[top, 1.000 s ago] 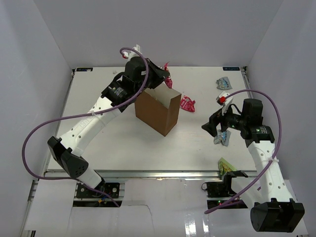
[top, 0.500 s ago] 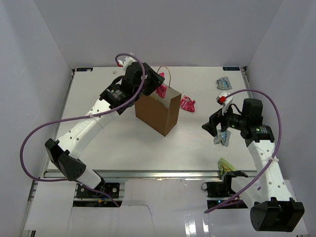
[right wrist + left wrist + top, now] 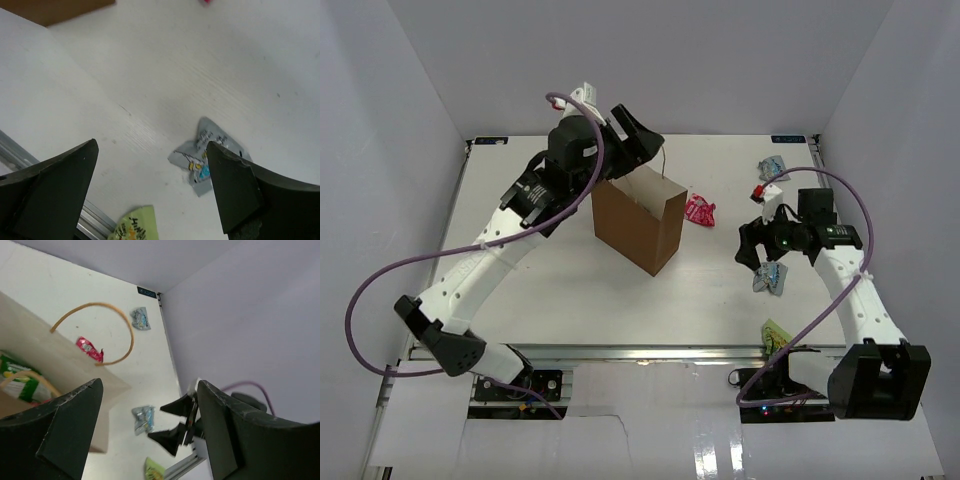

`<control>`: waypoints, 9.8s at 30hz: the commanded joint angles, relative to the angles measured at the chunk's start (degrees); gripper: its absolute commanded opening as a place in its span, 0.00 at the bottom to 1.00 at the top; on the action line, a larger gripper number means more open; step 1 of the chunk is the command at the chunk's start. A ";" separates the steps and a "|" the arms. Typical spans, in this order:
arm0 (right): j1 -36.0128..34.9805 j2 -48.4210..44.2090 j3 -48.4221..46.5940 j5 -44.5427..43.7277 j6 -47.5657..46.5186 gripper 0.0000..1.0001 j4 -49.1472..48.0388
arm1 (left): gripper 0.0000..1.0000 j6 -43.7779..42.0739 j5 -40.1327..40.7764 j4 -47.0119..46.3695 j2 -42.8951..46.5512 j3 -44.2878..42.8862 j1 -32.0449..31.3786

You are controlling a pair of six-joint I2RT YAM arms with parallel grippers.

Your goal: Place the snacks into the paper bag

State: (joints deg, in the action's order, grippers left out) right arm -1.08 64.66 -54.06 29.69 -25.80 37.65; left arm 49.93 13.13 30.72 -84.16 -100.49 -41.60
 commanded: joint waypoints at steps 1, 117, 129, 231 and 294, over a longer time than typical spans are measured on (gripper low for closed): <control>0.38 2.13 -2.63 -16.30 -3.37 0.95 9.28 | 0.87 -13.36 -3.20 -4.53 10.57 4.93 -0.14; -21.16 27.26 0.18 -28.48 -4.27 0.88 37.59 | 0.98 -11.44 -7.94 -4.09 51.91 69.02 -0.06; -21.15 31.66 4.31 -35.67 -0.39 0.78 31.17 | 0.98 -8.98 -7.94 -2.68 55.84 69.11 -0.06; 0.38 -4.99 -8.51 -1.83 2.42 0.67 1.20 | 0.92 -0.71 -29.13 -1.80 -48.98 -17.53 38.18; 6.36 -7.18 -4.21 6.79 4.62 0.68 1.46 | 0.81 -21.27 -39.06 -28.72 -41.32 8.57 39.85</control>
State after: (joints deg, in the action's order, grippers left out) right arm 4.91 57.93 -58.28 36.01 -21.50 40.38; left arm 30.85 -27.09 -1.91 -122.74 -86.83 0.19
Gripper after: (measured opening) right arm 0.684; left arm 0.802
